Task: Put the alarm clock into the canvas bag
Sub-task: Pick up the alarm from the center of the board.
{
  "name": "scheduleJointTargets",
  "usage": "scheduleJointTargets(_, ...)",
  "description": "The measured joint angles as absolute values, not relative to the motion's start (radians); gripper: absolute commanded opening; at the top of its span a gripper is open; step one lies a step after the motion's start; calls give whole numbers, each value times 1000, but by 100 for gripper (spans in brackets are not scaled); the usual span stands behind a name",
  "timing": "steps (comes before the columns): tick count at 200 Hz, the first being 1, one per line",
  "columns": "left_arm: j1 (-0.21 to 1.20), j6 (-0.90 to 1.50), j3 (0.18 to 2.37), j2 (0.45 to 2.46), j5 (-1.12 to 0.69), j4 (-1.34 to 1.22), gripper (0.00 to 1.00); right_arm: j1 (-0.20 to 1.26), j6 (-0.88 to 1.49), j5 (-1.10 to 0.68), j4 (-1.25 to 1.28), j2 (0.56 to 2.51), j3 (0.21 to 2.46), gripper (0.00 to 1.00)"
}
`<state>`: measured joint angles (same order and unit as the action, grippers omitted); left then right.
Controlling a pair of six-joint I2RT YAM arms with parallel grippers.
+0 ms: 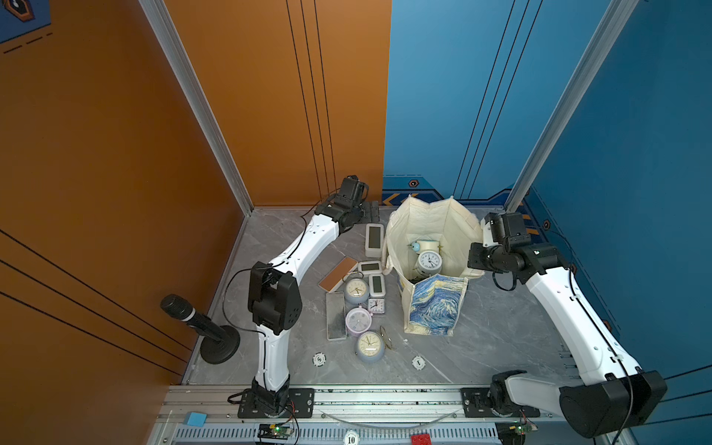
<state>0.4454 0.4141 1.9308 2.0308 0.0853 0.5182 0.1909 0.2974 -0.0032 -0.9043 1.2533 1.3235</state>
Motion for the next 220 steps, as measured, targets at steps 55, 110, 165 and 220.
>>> scheduleJointTargets(55, 453, 437, 1931, 2149, 82, 488, 98, 191, 305, -3, -905, 1253, 1325, 5)
scheduleJointTargets(110, 501, 439, 1934, 2230, 155, 480, 98, 191, 309, -3, -905, 1253, 1325, 5)
scheduleJointTargets(165, 541, 435, 1964, 2313, 245, 476, 98, 192, 312, -3, -905, 1253, 1327, 6)
scheduleJointTargets(220, 549, 427, 1987, 2381, 287, 474, 100, 192, 311, 1, -907, 1250, 1327, 6)
